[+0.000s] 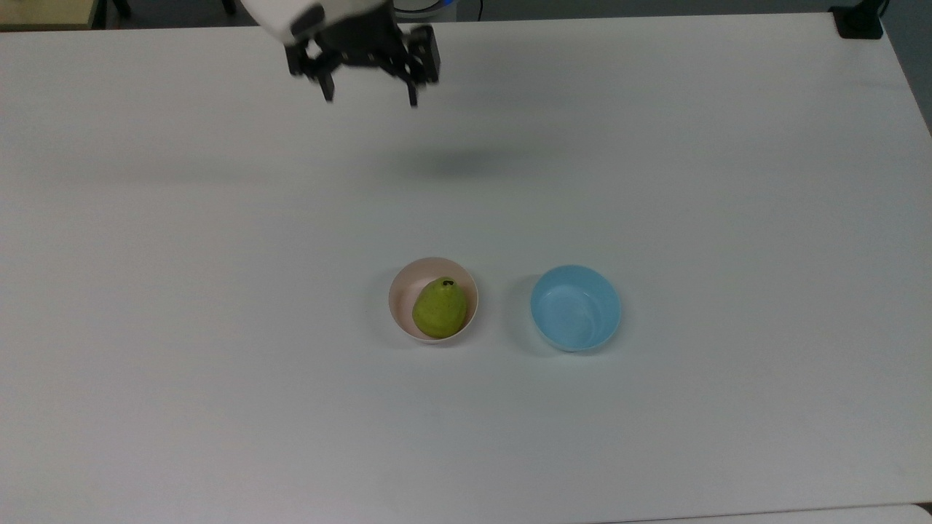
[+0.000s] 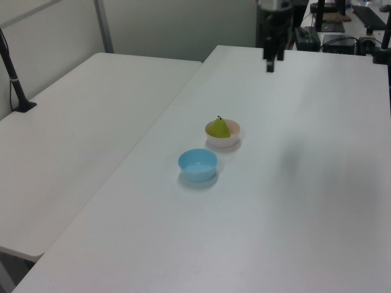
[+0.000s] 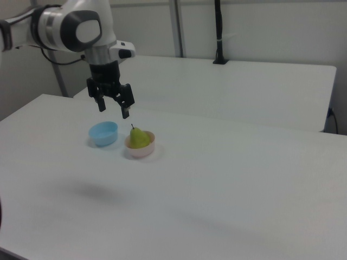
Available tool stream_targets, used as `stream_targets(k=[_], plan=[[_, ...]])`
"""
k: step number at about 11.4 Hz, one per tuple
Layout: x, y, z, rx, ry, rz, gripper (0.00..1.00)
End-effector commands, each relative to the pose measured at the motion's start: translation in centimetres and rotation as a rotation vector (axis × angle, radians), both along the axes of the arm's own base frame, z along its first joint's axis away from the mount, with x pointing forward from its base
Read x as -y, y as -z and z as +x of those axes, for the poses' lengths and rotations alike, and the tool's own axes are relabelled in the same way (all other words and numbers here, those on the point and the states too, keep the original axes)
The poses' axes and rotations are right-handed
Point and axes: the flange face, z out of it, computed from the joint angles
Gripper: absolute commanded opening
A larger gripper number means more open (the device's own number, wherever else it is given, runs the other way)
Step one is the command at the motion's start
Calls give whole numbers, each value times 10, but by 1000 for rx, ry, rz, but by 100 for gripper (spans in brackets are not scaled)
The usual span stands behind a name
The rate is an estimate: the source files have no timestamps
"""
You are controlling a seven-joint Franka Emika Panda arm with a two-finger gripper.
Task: Place the pear in the bowl
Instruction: 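Open the gripper to release the pear and raise the arm away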
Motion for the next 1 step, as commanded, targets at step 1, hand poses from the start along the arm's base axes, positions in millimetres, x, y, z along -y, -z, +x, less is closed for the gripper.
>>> stream_targets(k=[1], plan=[[15,-3,-42,-13,-29,-6,100]])
